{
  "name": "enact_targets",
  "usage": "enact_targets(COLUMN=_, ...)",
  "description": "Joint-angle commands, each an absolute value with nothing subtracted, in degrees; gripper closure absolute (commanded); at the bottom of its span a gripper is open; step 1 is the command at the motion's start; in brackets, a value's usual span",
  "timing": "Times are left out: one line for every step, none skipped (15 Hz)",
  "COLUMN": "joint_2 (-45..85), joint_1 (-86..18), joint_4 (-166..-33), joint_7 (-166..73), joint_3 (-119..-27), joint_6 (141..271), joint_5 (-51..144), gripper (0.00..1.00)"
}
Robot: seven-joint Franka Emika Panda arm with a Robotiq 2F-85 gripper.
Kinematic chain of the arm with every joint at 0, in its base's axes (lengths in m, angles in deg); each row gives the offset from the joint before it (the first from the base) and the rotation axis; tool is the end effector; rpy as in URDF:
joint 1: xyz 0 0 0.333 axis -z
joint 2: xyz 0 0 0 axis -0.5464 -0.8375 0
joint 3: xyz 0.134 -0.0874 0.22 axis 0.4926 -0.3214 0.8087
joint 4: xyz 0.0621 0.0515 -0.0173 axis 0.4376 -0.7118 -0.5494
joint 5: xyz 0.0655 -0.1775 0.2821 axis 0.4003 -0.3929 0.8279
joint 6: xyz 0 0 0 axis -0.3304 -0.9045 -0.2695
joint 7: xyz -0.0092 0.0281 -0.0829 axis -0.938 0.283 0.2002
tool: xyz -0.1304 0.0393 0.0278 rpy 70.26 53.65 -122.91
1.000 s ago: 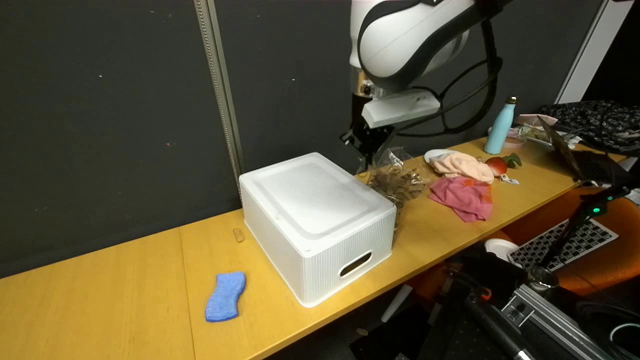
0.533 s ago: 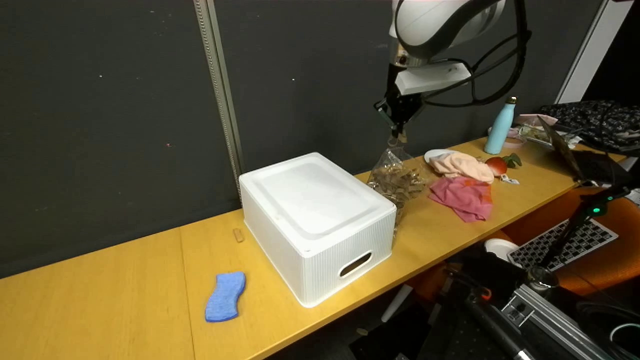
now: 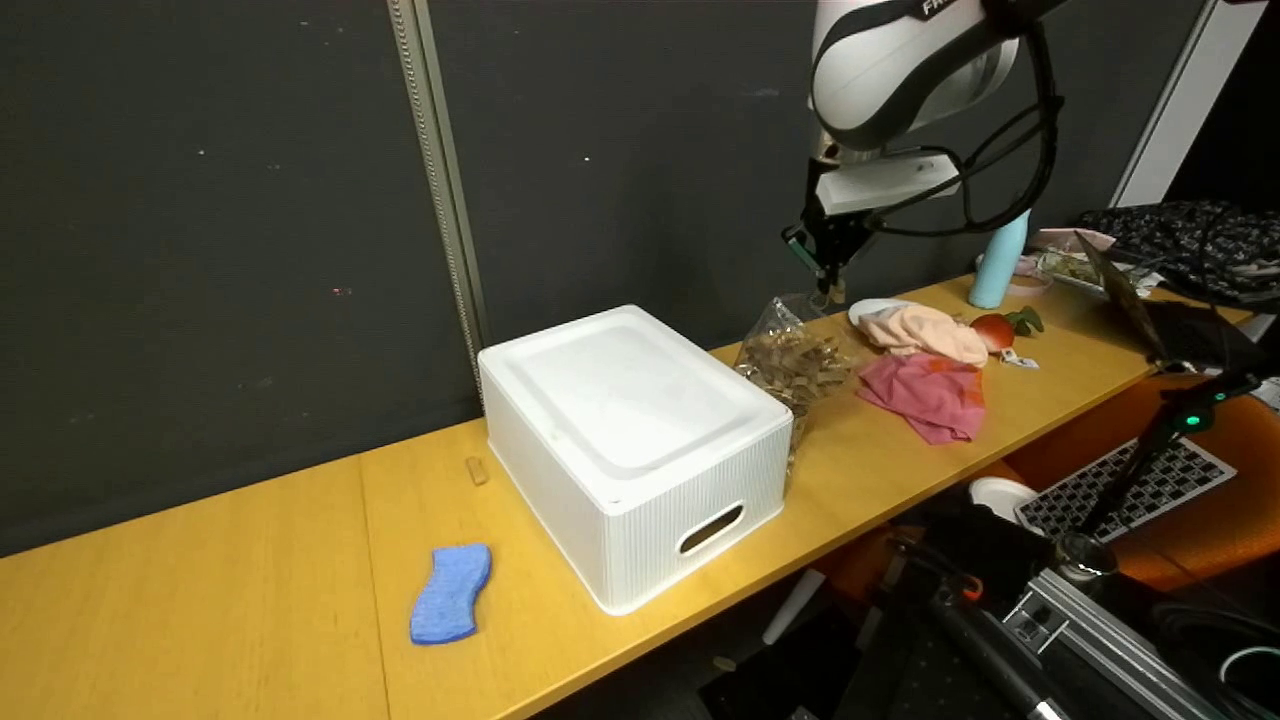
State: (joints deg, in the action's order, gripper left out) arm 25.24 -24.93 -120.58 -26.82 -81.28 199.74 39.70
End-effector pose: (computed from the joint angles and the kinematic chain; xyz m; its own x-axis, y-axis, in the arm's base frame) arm 0.5109 -0.1976 0.3363 0.7869 -0.6036 0.1280 -0.6169 -0.7741 0.1420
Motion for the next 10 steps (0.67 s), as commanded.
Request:
enact_targets(joint_2=23.08, joint_1=-24.89, joint_4=-119.96, joint_7=-25.85, joint_3=-81.73, joint_6=200.27, joint_5=39.33, gripper=0.99)
enact_targets(joint_2=22.66, joint_1=-24.97, joint_4=-120.47, joint_7=-25.7, joint_3=-81.75, joint_6=200.55, joint_5=39.33, gripper=0.99)
enact_targets(joint_2=22.16, joint_1=-24.94, joint_4=-120.78, joint_7=-25.67, joint_3=-81.83, joint_6=200.75, joint_5=39.43, gripper=0.99)
enact_targets(joint_2=21.55, joint_1=-24.81, joint_4=-121.07, joint_7=-25.8, joint_3=-82.03, joint_6=201.44, joint_5=39.29, gripper=0.99)
enact_targets(joint_2=20.97, joint_1=-24.7, joint_4=-121.07, joint_7=-25.96, joint_3=-82.15, joint_6=201.93, joint_5=39.38, gripper=0.99)
enact_targets(joint_2=20.37, joint_1=-24.73, joint_4=-121.02, joint_7=-26.0, joint_3=-82.32, joint_6=202.53, joint_5=39.23, gripper=0.99)
enact_targets(joint_2=19.8, joint_1=-24.78, joint_4=-120.94, joint_7=-26.15, joint_3=-82.52, joint_6=203.4, joint_5=38.94, gripper=0.99)
enact_targets(joint_2=19.41, joint_1=-24.96, joint_4=-121.0, joint_7=-26.08, joint_3=-82.7, joint_6=204.4, joint_5=38.62, gripper=0.99)
enact_targets(joint_2=19.19, joint_1=-25.19, joint_4=-120.97, joint_7=-25.99, joint_3=-82.85, joint_6=204.98, joint_5=38.28, gripper=0.99)
enact_targets(joint_2=18.81, joint_1=-25.4, joint_4=-120.59, joint_7=-26.15, joint_3=-82.87, joint_6=205.48, joint_5=38.04, gripper=0.99)
